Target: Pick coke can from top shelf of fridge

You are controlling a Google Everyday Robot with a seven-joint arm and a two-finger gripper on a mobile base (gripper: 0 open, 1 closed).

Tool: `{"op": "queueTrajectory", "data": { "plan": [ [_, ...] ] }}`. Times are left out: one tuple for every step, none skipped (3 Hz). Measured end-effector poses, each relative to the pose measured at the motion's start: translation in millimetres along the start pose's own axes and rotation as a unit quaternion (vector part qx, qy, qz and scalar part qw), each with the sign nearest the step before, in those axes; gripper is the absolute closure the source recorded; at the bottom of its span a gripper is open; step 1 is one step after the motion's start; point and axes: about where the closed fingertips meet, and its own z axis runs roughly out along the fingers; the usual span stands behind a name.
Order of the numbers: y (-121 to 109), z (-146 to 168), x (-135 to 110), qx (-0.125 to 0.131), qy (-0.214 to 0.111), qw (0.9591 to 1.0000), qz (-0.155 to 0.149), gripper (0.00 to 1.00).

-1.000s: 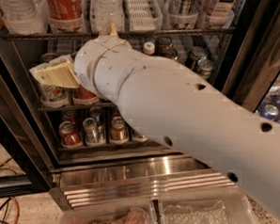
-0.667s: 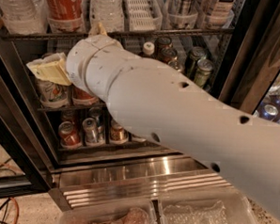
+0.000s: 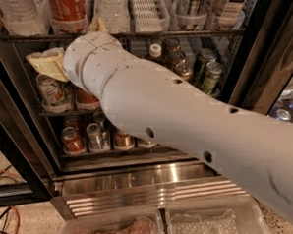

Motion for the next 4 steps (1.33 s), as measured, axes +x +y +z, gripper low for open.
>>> {"op": "queueTrajectory", "data": {
  "plan": [
    [-10, 10, -8, 0.028, -0.015, 0.9994, 0.010, 0.18],
    [-19, 22, -21, 0.049, -0.032, 0.9981, 0.019, 0.07],
    [-22, 37, -32, 0.062, -0.049, 0.9962, 0.035, 0.17],
    [-22, 48, -34, 0.067, -0.057, 0.9949, 0.050, 0.35]
  ]
}}
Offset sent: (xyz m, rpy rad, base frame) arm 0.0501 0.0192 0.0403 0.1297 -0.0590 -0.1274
